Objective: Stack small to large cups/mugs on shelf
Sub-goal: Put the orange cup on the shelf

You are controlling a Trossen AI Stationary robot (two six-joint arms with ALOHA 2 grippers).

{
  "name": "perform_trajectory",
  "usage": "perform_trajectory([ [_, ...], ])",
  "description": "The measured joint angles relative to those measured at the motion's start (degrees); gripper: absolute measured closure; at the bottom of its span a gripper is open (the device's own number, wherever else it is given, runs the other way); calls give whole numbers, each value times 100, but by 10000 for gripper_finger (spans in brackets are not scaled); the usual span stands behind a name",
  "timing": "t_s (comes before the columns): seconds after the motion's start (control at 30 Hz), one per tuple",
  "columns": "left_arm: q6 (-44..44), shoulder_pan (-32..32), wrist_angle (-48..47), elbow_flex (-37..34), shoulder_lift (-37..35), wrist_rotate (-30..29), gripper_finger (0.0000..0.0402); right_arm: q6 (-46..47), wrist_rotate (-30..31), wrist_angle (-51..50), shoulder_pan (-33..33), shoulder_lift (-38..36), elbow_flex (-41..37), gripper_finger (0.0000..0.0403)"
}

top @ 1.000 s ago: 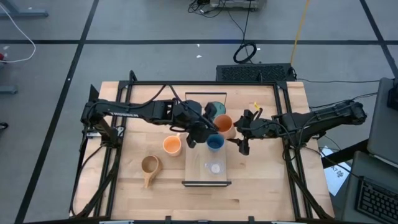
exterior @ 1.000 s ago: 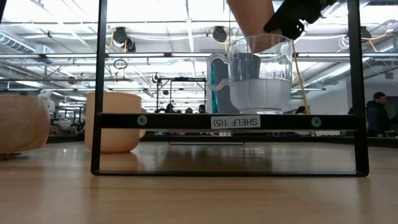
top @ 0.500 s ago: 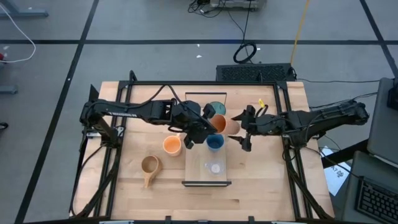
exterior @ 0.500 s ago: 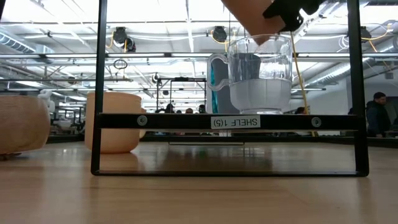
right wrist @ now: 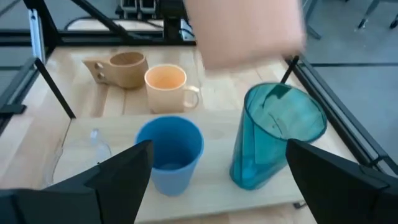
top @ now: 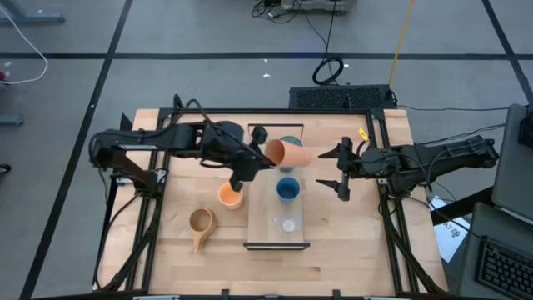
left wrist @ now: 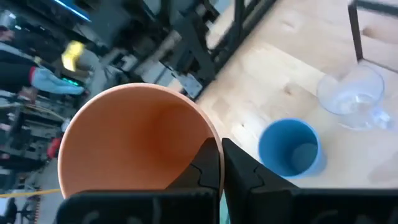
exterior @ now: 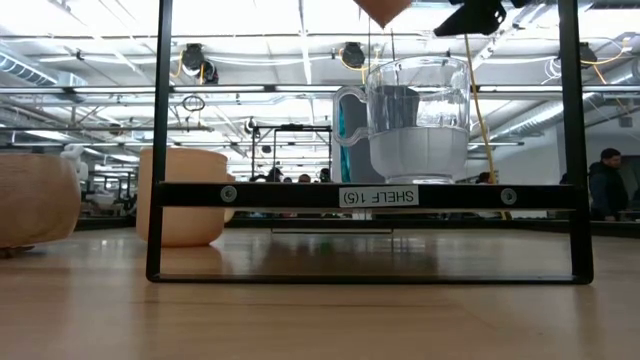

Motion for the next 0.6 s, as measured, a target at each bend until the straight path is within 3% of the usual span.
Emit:
perform_trajectory([
  [0.3,-174,-7,-293,0,-685,-48,400,89,321,-16,171,7,-47,48],
  [0.6,-741,-7,-653,0,-1319,-239,400,610,797,68,791,32,-414,80],
])
